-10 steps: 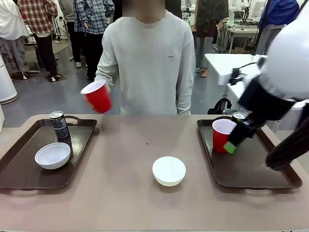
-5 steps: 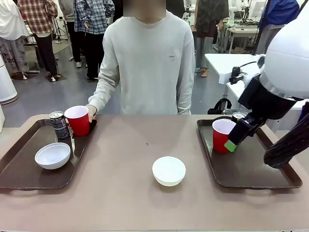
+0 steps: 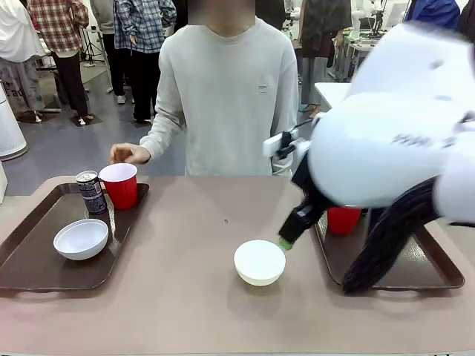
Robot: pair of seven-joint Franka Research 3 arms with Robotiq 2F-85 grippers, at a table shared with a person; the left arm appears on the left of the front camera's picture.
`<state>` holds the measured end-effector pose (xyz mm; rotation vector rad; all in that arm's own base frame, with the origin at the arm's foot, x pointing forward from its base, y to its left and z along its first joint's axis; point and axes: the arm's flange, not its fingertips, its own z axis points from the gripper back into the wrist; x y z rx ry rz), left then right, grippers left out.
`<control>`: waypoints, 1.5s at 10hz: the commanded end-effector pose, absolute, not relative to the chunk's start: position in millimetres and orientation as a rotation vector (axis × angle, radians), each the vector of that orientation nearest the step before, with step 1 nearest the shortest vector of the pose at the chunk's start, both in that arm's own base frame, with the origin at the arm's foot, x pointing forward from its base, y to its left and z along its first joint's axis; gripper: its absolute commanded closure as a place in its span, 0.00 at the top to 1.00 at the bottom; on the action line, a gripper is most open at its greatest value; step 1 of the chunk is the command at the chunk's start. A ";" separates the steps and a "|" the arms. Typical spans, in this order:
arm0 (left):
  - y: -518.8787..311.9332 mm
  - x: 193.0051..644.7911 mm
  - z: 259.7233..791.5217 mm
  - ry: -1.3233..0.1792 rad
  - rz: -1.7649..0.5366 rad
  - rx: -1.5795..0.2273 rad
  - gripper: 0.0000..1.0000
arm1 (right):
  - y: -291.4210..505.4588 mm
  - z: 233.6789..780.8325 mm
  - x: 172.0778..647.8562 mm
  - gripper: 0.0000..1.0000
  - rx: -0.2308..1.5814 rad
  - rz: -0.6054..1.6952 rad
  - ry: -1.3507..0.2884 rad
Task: Prepare tableware on both trays.
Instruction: Pick up a Picnic Bowl from the table and place it on a Handle tray.
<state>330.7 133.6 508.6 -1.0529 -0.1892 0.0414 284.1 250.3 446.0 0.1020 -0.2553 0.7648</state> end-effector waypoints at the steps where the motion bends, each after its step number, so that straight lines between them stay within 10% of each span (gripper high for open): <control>1: 133.5 328.2 508.1 -0.208 0.025 -1.073 1.00 | 278.2 417.3 322.4 1.00 0.062 0.592 -0.169; 13: 133.5 328.2 508.1 -0.208 0.025 -1.073 1.00 | 278.8 348.2 374.4 1.00 0.095 0.229 -0.186; 15: 133.5 328.2 508.1 -0.208 0.025 -1.073 1.00 | 281.9 336.8 378.9 0.42 0.057 0.252 -0.151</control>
